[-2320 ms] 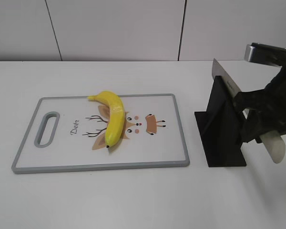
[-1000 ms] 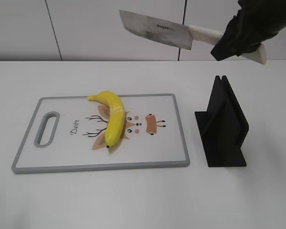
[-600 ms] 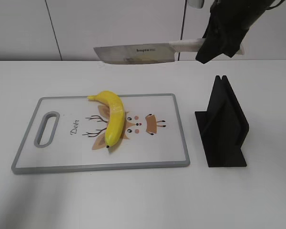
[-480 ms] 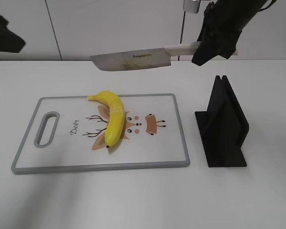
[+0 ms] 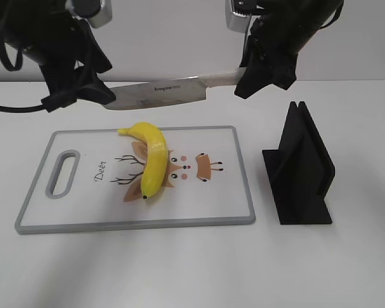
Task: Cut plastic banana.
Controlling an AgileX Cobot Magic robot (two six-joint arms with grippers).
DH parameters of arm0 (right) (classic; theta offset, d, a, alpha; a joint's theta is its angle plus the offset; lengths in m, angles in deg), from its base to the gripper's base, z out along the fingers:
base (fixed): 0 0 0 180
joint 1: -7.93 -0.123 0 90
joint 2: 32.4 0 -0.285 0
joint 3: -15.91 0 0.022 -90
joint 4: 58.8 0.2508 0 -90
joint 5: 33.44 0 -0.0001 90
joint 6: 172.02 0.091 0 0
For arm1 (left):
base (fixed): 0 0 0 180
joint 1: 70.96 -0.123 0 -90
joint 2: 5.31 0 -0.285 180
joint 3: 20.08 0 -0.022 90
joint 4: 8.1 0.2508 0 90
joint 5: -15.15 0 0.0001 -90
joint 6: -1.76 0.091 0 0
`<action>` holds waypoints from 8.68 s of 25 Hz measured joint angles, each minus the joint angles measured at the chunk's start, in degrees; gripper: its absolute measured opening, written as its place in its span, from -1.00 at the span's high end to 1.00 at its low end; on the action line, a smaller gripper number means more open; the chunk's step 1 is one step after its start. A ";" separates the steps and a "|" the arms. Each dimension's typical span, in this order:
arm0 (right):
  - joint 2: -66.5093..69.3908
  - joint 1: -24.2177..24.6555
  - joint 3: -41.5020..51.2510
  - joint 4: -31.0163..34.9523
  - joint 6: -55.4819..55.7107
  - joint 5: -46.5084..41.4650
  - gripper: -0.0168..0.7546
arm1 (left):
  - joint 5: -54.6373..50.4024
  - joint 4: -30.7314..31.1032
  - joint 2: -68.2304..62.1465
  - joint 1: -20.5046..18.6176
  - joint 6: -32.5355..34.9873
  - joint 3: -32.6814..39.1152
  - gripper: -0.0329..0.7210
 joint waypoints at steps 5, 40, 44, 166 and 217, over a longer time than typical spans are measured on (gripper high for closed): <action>0.90 0.00 -0.14 2.09 -1.57 0.00 0.52 | 1.05 0.00 -4.25 0.00 0.85 -0.63 -0.45; 11.89 -3.85 -1.38 -8.87 7.02 -1.69 0.52 | 3.30 -0.97 -15.81 0.28 1.21 -1.43 0.88; 6.22 -4.03 -1.57 -8.93 6.69 -2.85 0.52 | 1.02 -0.41 -10.11 0.38 0.75 -1.15 0.90; -37.05 -4.03 46.70 -27.55 99.95 19.73 0.52 | -18.62 25.77 97.44 -18.16 -78.73 47.98 -0.63; -103.40 -4.03 70.68 -18.51 70.91 5.81 -0.57 | -18.62 26.22 97.44 -18.16 -78.73 47.98 -0.63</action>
